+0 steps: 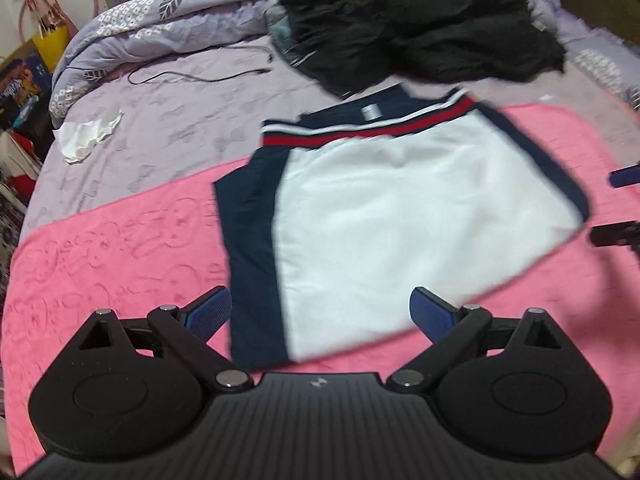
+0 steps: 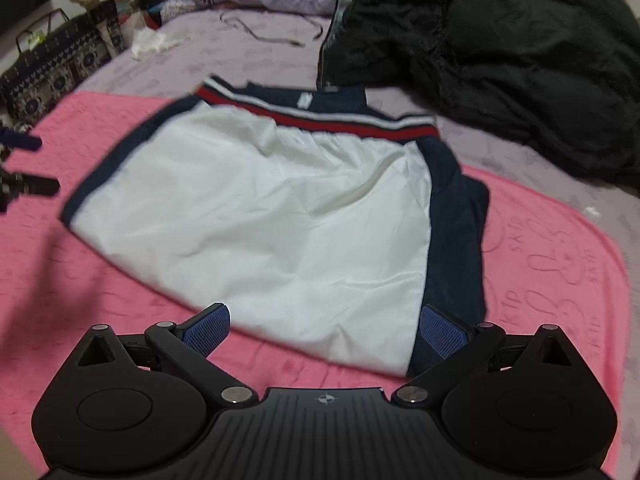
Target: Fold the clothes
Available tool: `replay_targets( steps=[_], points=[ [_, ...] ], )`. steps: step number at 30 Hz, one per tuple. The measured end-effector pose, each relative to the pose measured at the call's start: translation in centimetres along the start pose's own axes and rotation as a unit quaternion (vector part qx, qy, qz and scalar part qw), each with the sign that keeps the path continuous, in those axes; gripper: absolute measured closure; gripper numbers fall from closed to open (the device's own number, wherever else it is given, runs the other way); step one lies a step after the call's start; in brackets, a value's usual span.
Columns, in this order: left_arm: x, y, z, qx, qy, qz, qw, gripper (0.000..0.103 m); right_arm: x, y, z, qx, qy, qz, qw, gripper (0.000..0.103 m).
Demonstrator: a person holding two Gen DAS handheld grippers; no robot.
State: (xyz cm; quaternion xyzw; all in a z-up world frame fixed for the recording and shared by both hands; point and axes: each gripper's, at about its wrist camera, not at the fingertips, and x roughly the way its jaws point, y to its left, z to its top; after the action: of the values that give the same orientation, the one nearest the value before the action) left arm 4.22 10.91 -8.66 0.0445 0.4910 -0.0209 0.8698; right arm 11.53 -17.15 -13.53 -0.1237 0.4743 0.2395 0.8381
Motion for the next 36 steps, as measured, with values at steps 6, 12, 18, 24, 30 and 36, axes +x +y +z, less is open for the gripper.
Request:
replay_targets(
  steps=[6, 12, 18, 24, 30, 36],
  points=[
    [-5.7, -3.5, 0.3, -0.013, -0.007, -0.006, 0.9999, 0.006, -7.5, 1.3, -0.1, 0.013, -0.019, -0.010, 1.000, 0.000],
    [-8.5, -4.7, 0.6, -0.032, -0.020, 0.000, 0.9993, 0.005, -11.8, 1.9, -1.0, 0.056, -0.036, -0.009, 0.998, 0.000],
    [-8.7, -4.3, 0.3, -0.052, -0.016, 0.008, 0.9985, 0.005, -13.1, 2.4, -2.1, 0.041, -0.034, -0.012, 0.999, 0.000],
    [-7.7, -3.9, -0.2, -0.073, -0.004, 0.014, 0.9972, 0.005, -12.6, 1.7, -2.6, 0.044, -0.029, -0.011, 0.999, 0.000],
    [-4.2, -4.2, -1.3, -0.085, 0.016, 0.031, 0.9958, 0.005, -8.6, -1.0, -4.1, 0.118, -0.024, -0.017, 0.993, 0.000],
    [1.4, -3.9, -2.7, -0.095, 0.015, 0.080, 0.9921, 0.005, -1.8, -7.2, -7.1, 0.316, -0.020, 0.000, 0.949, 0.008]
  ],
)
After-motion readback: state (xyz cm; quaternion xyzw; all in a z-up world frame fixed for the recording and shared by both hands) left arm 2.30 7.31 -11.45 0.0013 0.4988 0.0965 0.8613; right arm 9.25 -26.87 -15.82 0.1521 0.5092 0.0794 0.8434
